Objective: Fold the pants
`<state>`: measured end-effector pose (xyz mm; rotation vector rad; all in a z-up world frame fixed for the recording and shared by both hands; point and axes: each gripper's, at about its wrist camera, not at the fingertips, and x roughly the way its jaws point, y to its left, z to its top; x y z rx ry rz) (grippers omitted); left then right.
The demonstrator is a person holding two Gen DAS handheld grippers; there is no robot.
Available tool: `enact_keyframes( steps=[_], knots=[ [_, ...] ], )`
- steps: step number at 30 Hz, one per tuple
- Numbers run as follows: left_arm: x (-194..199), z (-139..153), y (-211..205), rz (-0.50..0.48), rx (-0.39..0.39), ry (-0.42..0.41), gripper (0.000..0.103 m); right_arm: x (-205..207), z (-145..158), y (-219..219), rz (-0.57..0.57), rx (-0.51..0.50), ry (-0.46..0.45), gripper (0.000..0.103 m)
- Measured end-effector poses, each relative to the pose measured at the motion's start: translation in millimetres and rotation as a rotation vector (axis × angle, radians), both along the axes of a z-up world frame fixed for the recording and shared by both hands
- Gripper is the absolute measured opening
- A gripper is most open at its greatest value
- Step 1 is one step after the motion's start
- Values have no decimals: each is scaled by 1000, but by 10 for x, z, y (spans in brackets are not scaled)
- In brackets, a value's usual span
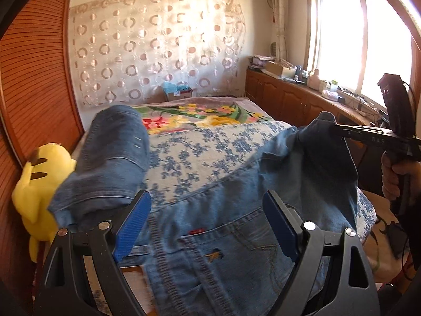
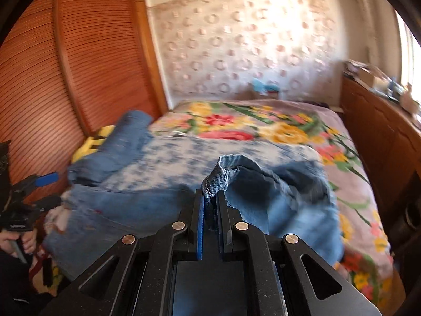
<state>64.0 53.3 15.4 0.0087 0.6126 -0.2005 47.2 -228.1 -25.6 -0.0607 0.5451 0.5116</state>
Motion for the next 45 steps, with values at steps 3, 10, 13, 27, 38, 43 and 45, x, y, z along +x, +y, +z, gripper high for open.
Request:
enact_keyframes(
  steps=[3,10,13,27,38,43,45],
  knots=[
    [-65,48,125,23,-5,-11,87,-105,87,279,76,10,-10,8],
    [-108,79,234,38,-18,-16,87,-124,189,614,202,20,25,15],
    [-107,53,216,31,-14,-12,87,-41,143,602,204,-28,44,34],
    [217,-248,-379,-99,17,68,86,200,-77,182,6,-83,75,36],
    [577,-514,-801,-204,44,173,48,415,-424,276,-28,-39,194,41],
    [727,-660,-884,-210,64,250,40,493,-448,246,-25,-13,219,40],
    [750,-710,-908,-215,65,267,38,490,-451,234,-17,-12,220,40]
  ],
)
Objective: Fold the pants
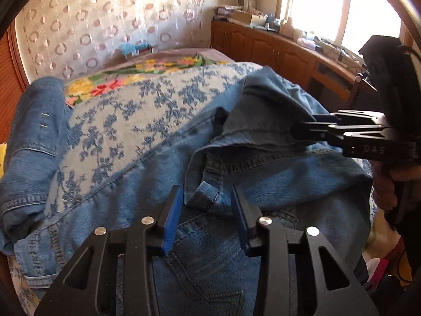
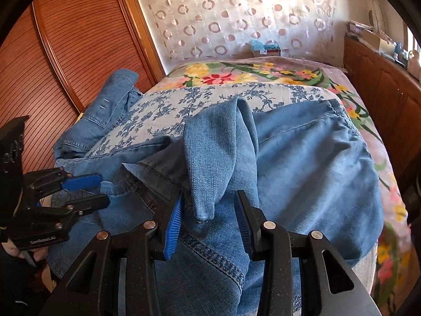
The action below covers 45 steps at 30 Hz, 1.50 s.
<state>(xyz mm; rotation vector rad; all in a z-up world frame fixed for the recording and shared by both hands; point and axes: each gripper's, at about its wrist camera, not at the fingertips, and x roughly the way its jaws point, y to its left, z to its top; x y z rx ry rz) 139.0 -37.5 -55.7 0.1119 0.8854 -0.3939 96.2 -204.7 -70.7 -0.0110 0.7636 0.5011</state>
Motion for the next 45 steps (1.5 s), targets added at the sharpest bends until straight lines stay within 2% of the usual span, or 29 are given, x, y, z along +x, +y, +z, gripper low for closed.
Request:
enact_keyframes(
  steps=[3,6,8,10,12,15,24,29,34,39,45],
  knots=[
    [9,-48,-56,-3,21,8,31,63,-83,-16,8,-4,-1,40],
    [5,-82,-58,-13,1,16,23,65,-126,-41,20,-8,14,39],
    [-22,-69,-52,-17,-3,7,18,85,-142,-32,30,-10,23,31],
    [-69,-25,-70,-24,0,-20,14,84,-125,-32,34,-17,17,19],
    [-149,42,-78,-27,-3,-51,12,75,-82,-26,44,-13,5,13],
    [-296,187,-35,-17,-24,-97,10,11,55,-45,52,1,-46,9],
    [-940,718,349,28,-117,-247,9,-239,689,40,111,41,-208,9],
    [-1269,826,681,82,-153,-281,9,-323,952,349,190,47,-260,8],
    [-1497,781,1044,146,-161,-278,9,-333,1048,827,297,56,-268,8],
    [-1775,684,1366,199,-158,-257,9,-286,1011,1369,404,35,-264,8],
    [-1914,444,1640,260,-145,-190,9,-206,788,1912,512,-26,-242,8]
  ],
)
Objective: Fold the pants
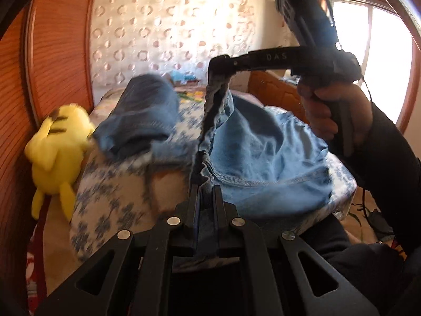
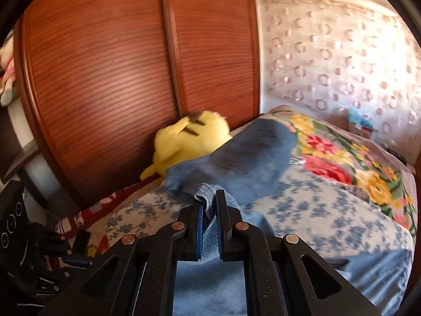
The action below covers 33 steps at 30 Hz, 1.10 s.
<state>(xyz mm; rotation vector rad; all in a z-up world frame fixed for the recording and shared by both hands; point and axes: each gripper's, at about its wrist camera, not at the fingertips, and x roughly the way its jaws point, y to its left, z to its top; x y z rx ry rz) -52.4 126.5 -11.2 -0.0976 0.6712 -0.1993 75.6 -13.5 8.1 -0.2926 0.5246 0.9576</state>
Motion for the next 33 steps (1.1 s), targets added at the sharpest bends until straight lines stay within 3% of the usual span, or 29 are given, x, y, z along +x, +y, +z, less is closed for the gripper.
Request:
enact_keyframes(
  steps=[8,11,12,22,27,30,31,33],
  knots=[
    [-36,-133,42,2,4,39,9,184,-185,372,3,-68,43,9],
    [-37,-152,72,2,2,42,9,153,-111,357,-3,-58,57,23],
    [-35,-154,71,4,4,44,9,159,-101,315,-14,-51,57,28],
    [-24,-133,60,1,4,44,10,41,-106,-377,-156,-8,9,33],
    [28,-108,103,21,-1,53,24,-32,-287,-878,-258,-9,17,33],
    [68,-80,136,41,6,49,39,-52,-385,-1119,-314,-24,29,33],
    [89,-64,146,43,-1,46,49,-51,-426,-1191,-333,-29,36,33],
    [143,-20,153,43,-14,34,52,-37,-475,-1290,-363,-41,49,33]
  ],
)
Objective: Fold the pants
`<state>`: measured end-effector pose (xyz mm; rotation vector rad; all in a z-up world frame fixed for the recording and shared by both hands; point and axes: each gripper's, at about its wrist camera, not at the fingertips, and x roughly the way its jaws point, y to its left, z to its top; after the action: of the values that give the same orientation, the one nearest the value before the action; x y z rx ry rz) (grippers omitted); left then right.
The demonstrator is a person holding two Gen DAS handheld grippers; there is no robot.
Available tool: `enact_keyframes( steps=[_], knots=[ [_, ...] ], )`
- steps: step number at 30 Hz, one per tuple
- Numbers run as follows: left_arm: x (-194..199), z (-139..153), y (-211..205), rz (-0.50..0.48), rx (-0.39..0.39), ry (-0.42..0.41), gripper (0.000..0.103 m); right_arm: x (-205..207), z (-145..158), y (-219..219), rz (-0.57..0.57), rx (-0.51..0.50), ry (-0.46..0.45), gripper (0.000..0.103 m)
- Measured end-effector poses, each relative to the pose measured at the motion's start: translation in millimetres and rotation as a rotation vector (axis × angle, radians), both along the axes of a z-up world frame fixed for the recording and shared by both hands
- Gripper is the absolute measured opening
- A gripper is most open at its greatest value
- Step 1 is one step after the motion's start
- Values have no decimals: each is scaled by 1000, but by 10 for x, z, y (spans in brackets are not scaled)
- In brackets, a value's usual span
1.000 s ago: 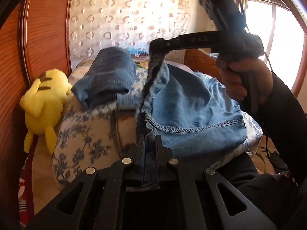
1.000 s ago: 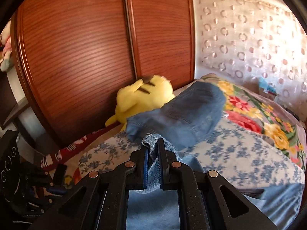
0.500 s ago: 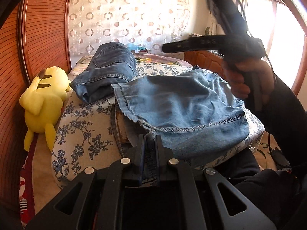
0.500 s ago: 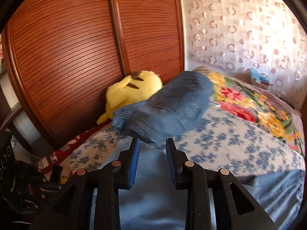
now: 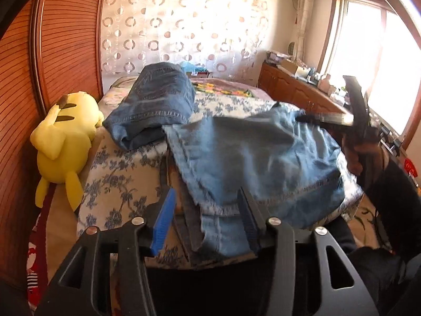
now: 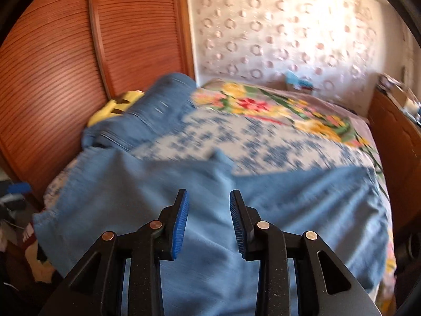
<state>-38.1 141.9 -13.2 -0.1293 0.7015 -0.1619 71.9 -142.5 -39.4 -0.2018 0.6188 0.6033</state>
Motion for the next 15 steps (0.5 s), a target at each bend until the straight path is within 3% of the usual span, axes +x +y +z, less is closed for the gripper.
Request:
enact_keyframes(
  steps=[2,8,15],
  knots=[
    [88,37,-18,2,-2,-12,65,20,-49,-46,-17,-8,21,33],
    [387,73,-165,-12,-4,-32,65,-25,-239,47,-9,-39,104,33],
    [667,-83,-334,-39,36,11,65,-200,-323,57,18,-47,131,33]
  ],
)
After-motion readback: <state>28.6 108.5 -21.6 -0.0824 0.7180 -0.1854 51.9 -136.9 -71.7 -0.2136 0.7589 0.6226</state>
